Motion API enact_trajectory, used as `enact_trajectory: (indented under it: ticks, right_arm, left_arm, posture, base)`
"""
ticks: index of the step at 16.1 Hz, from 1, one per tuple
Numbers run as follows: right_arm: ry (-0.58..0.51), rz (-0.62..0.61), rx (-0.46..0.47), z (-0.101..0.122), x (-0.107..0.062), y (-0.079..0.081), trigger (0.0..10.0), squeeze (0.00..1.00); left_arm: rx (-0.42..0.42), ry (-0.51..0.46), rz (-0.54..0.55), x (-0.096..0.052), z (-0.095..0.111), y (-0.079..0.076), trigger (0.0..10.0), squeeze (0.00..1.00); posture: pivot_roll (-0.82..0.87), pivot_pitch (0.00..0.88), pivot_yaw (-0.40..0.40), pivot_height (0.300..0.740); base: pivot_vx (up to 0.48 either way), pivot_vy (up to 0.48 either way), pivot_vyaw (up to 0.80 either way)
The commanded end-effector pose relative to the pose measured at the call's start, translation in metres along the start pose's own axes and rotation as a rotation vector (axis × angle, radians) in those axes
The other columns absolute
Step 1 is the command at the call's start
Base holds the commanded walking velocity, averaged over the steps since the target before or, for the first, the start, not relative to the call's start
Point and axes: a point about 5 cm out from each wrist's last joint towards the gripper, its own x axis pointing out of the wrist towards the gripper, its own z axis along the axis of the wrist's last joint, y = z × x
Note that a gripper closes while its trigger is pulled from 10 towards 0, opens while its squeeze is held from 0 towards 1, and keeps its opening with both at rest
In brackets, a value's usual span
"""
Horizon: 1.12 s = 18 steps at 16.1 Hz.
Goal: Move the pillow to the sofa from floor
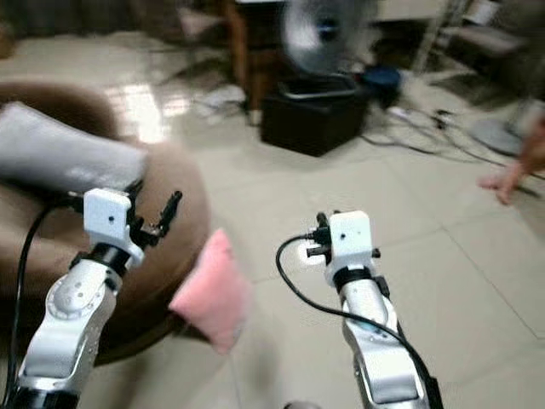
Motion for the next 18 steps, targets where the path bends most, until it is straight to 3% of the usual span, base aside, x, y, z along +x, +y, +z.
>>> enact_trajectory:
  ticks: [1,2,3,7,14,18]
  right_arm:
    - [0.019,0.007,-0.006,-0.004,0.000,0.001,10.0,0.00]
    - [0.022,0.008,0.003,-0.004,0.000,0.001,10.0,0.00]
    - [0.040,0.057,-0.058,-0.007,0.000,0.003,10.0,0.00]
    - [0.059,0.078,-0.069,-0.011,0.000,0.004,10.0,0.00]
    - [0.071,0.060,-0.024,-0.015,-0.002,0.002,10.0,0.00]
    - [0.078,0.074,-0.025,-0.016,-0.003,0.005,10.0,0.00]
  left_arm:
    - [0.009,0.005,-0.004,0.001,-0.001,-0.001,10.0,0.00]
    - [0.011,0.007,-0.003,0.000,-0.002,-0.001,10.0,0.00]
    - [0.015,0.012,0.002,0.000,-0.002,0.001,10.0,0.00]
    - [0.017,0.018,0.003,-0.002,-0.003,0.001,10.0,0.00]
    - [0.003,0.020,-0.027,-0.002,-0.004,-0.003,10.0,0.00]
    - [0.003,0.042,-0.043,-0.004,-0.008,-0.004,10.0,0.00]
  posture:
    - [-0.04,0.034,-0.004,0.740]
    - [-0.04,0.034,-0.004,0.740]
    - [-0.04,0.039,-0.007,0.740]
    - [-0.04,0.043,-0.010,0.740]
    - [-0.04,0.044,-0.004,0.740]
    - [-0.04,0.043,-0.003,0.740]
  base:
    - [0.435,0.000,0.00]
    - [0.435,0.000,0.00]
    - [0.431,0.000,0.00]
    - [0.430,0.000,0.76]
    - [0.423,0.000,-0.11]
    - [0.000,0.000,-0.19]
